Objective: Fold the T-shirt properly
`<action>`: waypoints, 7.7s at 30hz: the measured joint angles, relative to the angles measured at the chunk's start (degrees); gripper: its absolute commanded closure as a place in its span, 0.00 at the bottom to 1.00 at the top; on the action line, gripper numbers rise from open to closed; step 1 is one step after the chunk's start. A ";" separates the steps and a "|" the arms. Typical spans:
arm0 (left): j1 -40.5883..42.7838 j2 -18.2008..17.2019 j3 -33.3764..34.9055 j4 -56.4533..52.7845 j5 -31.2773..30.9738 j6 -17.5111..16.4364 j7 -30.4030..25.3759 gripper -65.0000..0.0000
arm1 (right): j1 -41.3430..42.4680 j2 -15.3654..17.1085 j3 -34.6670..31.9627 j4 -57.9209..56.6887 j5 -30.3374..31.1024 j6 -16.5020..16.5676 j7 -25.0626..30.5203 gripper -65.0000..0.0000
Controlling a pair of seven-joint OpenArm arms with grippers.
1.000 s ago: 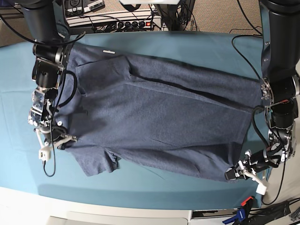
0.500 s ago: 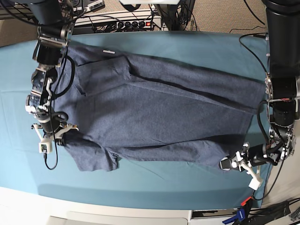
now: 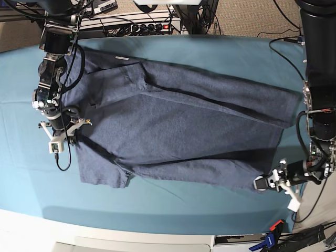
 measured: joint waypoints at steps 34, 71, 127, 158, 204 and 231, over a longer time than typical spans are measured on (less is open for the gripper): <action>3.39 -2.12 0.07 0.15 -0.50 -0.02 1.88 1.00 | -10.51 0.09 0.00 13.79 6.36 1.51 -7.98 1.00; 6.58 -6.36 0.07 0.22 -4.92 -0.04 4.46 1.00 | -16.72 0.15 0.00 17.88 7.28 1.66 -9.44 1.00; 9.94 -6.29 0.07 0.22 0.55 0.83 1.57 1.00 | -28.96 7.50 -0.17 34.82 4.31 -0.63 -16.81 1.00; 9.97 -6.21 0.07 0.22 2.99 0.85 -0.37 0.70 | -30.14 8.76 -0.22 34.82 4.44 -2.89 -17.84 0.66; 2.69 -18.69 0.07 3.23 -4.09 -0.02 1.42 0.70 | -3.89 -16.65 17.07 17.55 21.46 -9.14 -18.51 0.43; 2.69 -18.34 0.07 3.23 -4.09 -0.04 1.44 0.70 | 0.55 -13.68 14.12 5.14 23.98 -8.39 -21.42 0.43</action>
